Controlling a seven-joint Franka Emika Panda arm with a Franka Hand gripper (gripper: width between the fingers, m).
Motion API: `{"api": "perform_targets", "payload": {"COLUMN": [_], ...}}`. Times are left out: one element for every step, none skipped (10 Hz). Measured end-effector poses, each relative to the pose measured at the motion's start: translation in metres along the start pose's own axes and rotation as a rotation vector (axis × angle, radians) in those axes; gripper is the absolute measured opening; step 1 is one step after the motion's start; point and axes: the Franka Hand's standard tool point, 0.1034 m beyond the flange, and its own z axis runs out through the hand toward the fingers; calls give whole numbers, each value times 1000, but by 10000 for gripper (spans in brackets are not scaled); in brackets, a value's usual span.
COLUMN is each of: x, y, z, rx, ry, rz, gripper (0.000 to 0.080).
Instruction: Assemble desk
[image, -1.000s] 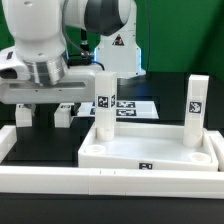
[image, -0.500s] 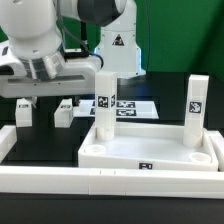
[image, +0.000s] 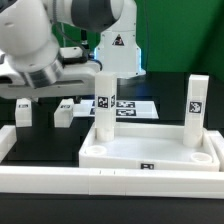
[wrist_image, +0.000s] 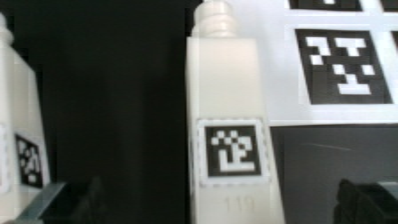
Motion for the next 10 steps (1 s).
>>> {"api": "perform_targets", "payload": {"x": [-3,-4,-6,-4,-4,-4,-4,-3,-2,1], "y": [-1,0,2,5,6,6,6,6,6,7], "z": [-1,0,2,5,6,7,7,8,8,6], "rx": [16,22,15,-6,-5,-4,-4,-7,-9,-15], "ry": [-69,-115,-171,-199,-205,-204,-204,-202,-202,-198], "rz": [-4,-5,-5,-8,-6,-6,-6,-2,5,27], "gripper": [649,649,649,649,649,649,649,649,649,649]}}
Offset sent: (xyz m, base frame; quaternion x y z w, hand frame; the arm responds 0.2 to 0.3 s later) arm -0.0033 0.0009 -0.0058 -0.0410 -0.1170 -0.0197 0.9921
